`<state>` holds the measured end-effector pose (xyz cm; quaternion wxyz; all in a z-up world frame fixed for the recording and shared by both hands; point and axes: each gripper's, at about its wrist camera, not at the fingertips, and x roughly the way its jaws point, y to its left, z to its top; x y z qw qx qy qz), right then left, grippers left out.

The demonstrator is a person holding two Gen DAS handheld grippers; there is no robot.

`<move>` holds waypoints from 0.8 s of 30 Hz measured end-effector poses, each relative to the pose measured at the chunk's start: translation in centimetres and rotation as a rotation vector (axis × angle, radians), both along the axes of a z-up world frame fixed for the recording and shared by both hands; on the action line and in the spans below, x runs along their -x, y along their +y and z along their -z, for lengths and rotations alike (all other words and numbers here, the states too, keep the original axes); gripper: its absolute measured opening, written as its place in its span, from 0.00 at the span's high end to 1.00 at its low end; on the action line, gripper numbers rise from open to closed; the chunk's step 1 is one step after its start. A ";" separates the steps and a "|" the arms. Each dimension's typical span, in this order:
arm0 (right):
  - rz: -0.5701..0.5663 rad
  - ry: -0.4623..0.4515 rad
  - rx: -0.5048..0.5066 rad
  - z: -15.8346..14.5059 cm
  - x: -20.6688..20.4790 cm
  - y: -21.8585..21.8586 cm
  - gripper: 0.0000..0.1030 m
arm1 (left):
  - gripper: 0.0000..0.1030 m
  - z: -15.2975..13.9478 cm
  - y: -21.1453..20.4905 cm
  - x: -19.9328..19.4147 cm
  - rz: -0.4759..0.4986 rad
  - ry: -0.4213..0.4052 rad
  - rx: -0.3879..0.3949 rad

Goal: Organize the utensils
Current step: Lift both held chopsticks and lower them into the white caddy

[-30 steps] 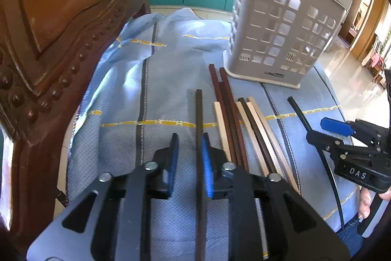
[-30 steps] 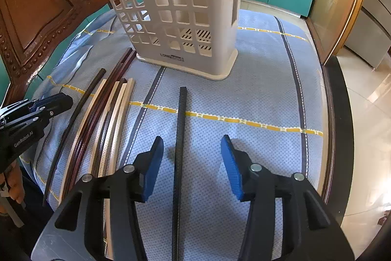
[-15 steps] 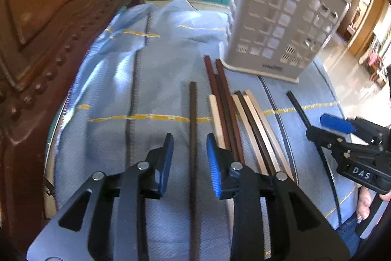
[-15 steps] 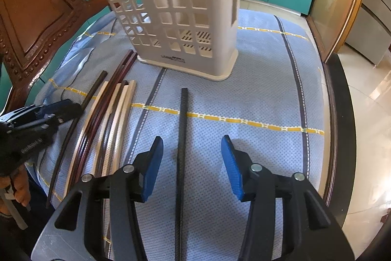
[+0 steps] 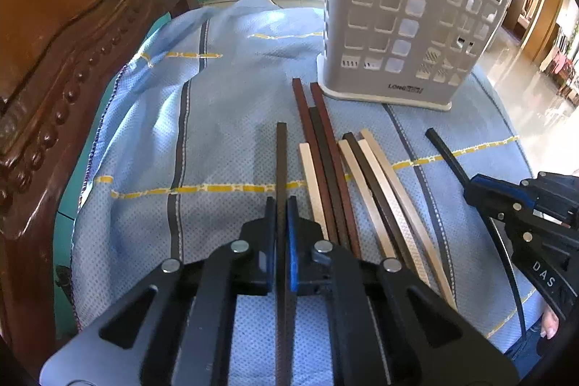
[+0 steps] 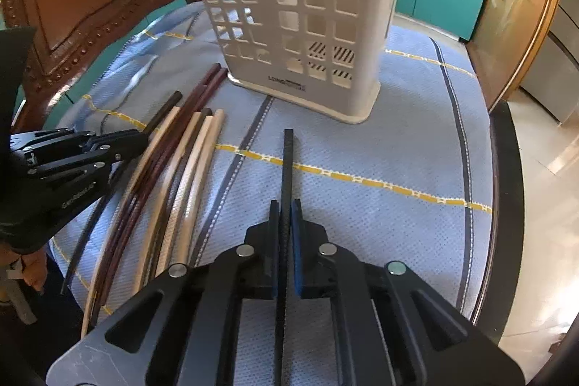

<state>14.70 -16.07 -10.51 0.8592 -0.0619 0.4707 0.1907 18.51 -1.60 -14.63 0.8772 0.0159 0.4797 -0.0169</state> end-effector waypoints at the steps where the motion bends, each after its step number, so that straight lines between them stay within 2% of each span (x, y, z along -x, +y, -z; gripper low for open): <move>1: -0.002 -0.036 -0.015 -0.9 0.4 -0.3 0.94 | 0.94 -0.4 0.1 0.3 -0.001 -0.018 0.005; 6: -0.013 -0.192 -0.154 -6.8 3.0 -2.8 0.94 | 0.94 -4.5 1.0 2.8 -0.003 -0.143 0.058; 9: -0.029 -0.279 -0.248 -10.9 5.0 -4.8 0.94 | 0.94 -8.2 1.2 5.3 0.015 -0.235 0.090; 13: -0.044 -0.377 -0.356 -16.2 7.0 -7.0 0.94 | 0.94 -14.7 1.2 8.5 0.054 -0.392 0.132; 18: -0.021 -0.484 -0.466 -22.2 6.0 -7.9 0.94 | 0.94 -22.3 1.7 9.2 0.079 -0.561 0.180; 21: 0.054 -0.589 -0.544 -25.8 4.2 -9.0 0.94 | 0.94 -26.6 2.3 7.9 0.054 -0.689 0.223; 24: 0.155 -0.646 -0.563 -26.9 1.8 -9.8 0.94 | 0.94 -28.4 2.8 6.6 0.020 -0.766 0.290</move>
